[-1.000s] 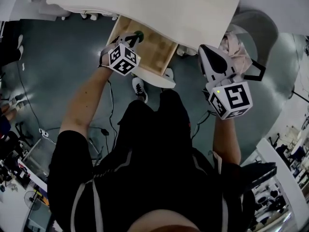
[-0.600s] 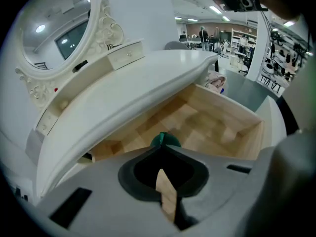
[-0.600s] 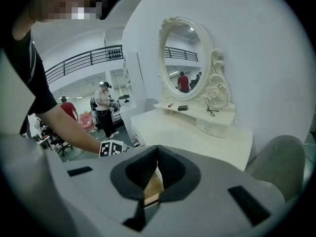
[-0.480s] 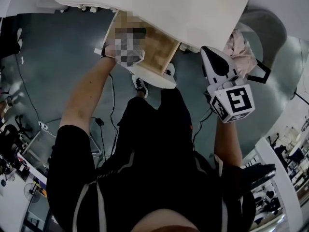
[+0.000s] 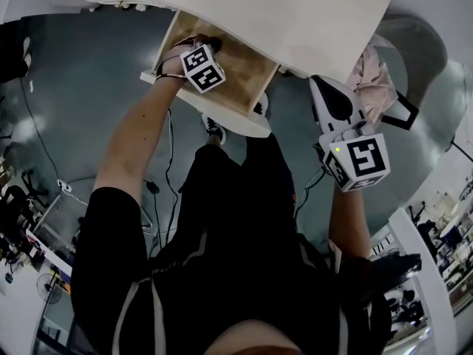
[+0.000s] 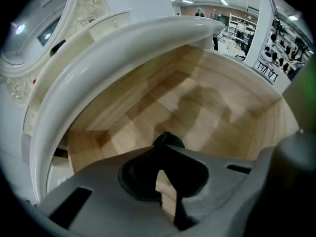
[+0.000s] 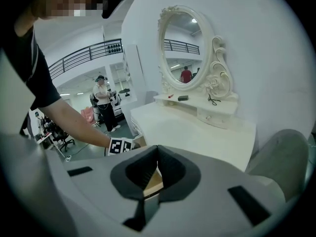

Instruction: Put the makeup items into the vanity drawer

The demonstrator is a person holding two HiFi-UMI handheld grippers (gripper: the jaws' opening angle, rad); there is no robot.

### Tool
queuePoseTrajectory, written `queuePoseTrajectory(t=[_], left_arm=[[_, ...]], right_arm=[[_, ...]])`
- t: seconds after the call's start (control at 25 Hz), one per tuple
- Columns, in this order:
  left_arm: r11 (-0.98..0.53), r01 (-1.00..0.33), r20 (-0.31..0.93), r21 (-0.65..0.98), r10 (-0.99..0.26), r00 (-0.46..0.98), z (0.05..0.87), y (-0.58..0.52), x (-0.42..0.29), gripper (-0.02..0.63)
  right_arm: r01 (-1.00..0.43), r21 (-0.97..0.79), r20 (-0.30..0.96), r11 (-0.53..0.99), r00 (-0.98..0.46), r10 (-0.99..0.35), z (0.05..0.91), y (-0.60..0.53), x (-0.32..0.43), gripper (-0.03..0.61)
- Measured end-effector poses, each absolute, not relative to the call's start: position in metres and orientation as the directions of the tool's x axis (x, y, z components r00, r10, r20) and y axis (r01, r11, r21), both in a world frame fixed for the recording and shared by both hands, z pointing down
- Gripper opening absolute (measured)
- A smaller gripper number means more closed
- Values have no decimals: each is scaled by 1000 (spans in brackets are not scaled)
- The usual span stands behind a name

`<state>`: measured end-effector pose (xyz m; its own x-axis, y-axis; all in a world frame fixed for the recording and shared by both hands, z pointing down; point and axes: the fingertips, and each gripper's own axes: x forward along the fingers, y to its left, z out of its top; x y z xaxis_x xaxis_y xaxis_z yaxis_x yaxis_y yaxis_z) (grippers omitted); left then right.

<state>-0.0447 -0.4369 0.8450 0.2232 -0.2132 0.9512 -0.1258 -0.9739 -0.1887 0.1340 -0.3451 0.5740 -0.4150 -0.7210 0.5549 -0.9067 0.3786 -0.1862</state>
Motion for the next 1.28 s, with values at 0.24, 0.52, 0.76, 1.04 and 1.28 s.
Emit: queuePoseTrajectory(t=[0.24,0.52,0.76,1.04,1.28], left_arm=[[-985,-88,966,-150,-165,199,855,-433,-45,5],[-987,-78,968,-143,-155,195,855,-433,-46,5],[-987,-80,965,-138,-152,212,853,-429,-47,7],[-988,-83,957,-128,-145,253,838,-426,-47,41],[-979,-165,939,-116,-163,303,802,-429,-47,51]], right_arm=[[-905,-195,562,378,-419,-713,581,-346,138,6],[-900,-209,558,383,-431,-709,582,-347,133,6],[-897,-204,553,392,-436,-710,579,-347,133,6],[-889,-210,533,407,-453,-714,563,-347,129,6],[-889,-194,485,414,-454,-748,537,-353,129,6]])
